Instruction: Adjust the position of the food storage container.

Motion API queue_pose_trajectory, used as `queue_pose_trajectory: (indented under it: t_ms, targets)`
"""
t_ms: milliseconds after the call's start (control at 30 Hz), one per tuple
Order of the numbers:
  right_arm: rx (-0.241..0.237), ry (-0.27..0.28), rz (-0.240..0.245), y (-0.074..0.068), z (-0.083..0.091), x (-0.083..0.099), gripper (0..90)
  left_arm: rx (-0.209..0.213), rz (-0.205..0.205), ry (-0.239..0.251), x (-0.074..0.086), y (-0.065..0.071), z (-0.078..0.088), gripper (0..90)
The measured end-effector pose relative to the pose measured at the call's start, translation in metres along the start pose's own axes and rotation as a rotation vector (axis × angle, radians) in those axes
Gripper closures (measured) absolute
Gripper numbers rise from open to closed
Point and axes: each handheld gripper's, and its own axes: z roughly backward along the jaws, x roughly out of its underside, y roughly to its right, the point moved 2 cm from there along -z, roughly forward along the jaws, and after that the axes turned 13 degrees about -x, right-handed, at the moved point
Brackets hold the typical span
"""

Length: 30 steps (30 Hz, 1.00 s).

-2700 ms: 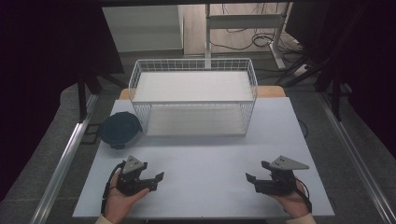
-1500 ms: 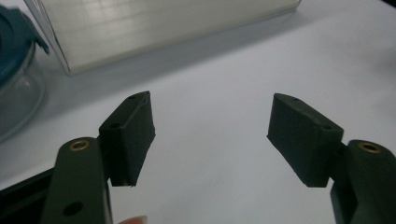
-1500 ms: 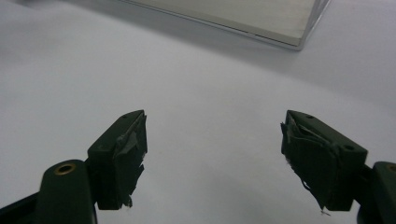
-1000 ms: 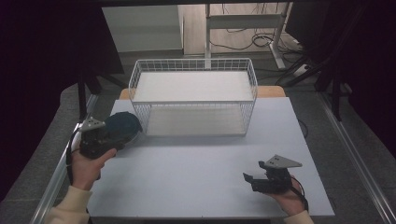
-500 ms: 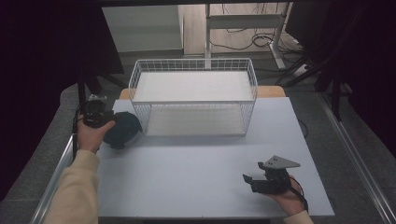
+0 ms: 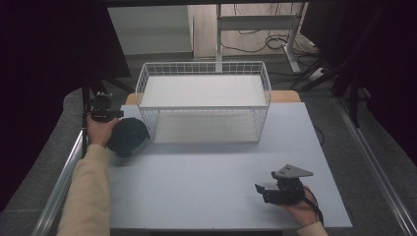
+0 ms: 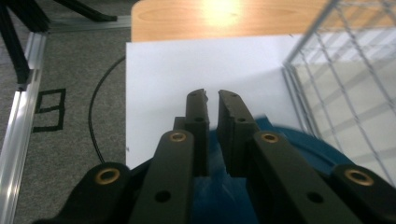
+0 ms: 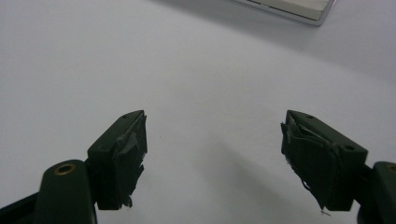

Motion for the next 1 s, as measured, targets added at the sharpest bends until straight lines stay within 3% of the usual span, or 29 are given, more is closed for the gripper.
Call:
queue_pose_trajectory:
  t_ms: [100, 233, 467, 533, 700, 800, 1000]
  targets:
    - [0.0, -0.011, 0.004, -0.001, -0.002, 0.001, 21.9, -0.03, 0.016, -0.036, 0.001, -0.007, -0.012, 84.6]
    - [0.002, -0.018, 0.004, -0.001, -0.004, 0.001, 21.9, -0.016, 0.032, -0.093, 0.008, -0.014, -0.02, 86.3]
    - [0.006, -0.022, 0.01, -0.001, -0.004, 0.001, 21.9, -0.012, 0.013, -0.112, 0.01, -0.014, -0.021, 90.0]
    - [0.01, -0.018, 0.011, -0.001, -0.003, 0.001, 21.9, -0.022, -0.023, -0.113, 0.01, -0.011, -0.02, 90.0]
    - [0.01, -0.02, 0.012, 0.0, -0.003, 0.001, 21.9, -0.006, -0.058, -0.111, 0.011, -0.008, -0.018, 90.0]
    - [0.008, -0.023, 0.011, -0.001, -0.003, 0.001, 21.9, -0.034, -0.134, -0.115, 0.012, -0.004, -0.015, 90.0]
    - [0.007, -0.019, 0.013, -0.002, -0.003, 0.001, 21.9, -0.021, -0.143, -0.105, 0.017, -0.004, -0.011, 90.0]
